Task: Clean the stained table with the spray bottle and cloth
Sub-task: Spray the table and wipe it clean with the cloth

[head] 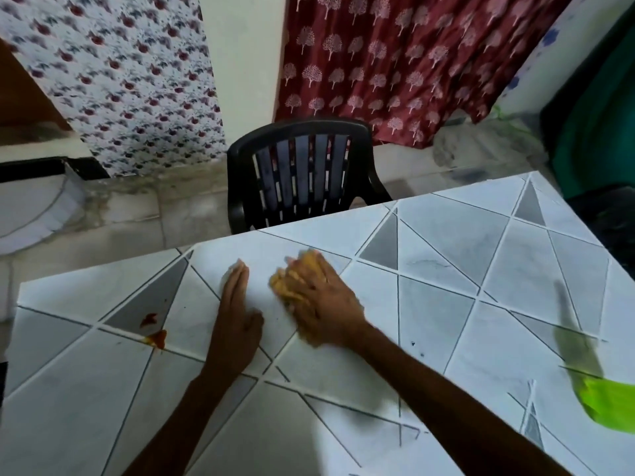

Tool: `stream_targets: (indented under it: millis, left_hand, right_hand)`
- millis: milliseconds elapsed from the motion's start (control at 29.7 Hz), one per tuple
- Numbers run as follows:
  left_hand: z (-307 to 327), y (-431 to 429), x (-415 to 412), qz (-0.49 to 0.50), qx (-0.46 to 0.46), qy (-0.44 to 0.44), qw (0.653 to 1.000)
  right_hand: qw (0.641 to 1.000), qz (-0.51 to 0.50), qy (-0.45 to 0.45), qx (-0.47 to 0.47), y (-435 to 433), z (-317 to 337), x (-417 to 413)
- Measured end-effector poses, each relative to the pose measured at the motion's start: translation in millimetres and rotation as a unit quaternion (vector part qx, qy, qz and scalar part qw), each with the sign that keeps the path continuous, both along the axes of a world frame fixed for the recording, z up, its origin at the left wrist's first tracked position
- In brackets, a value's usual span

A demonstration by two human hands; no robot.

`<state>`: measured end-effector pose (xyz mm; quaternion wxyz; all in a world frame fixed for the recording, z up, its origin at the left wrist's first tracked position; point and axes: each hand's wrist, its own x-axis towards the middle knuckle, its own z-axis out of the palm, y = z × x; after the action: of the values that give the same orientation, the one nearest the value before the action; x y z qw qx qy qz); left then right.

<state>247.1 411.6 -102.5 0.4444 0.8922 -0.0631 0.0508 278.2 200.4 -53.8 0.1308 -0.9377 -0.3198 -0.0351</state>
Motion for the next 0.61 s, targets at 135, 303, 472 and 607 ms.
stream_targets:
  millis: [135, 303, 472, 607]
  left_hand:
    - [8, 18, -14, -0.034, 0.067, -0.016, 0.997]
    - [1, 13, -35, -0.069, 0.109, 0.004, 0.992]
    - [1, 11, -47, -0.032, 0.058, 0.007, 0.998]
    - [6, 1, -57, -0.032, 0.087, 0.011, 0.996]
  right_hand:
    - [0.999, -0.035, 0.016, 0.014, -61, -2, -96]
    - [0.916, -0.395, 0.053, -0.049, -117, -4, -15]
    - [0.975, -0.213, 0.042, -0.051, -2, -8, -28]
    - [0.996, -0.029, 0.072, -0.044, -13, -15, -165]
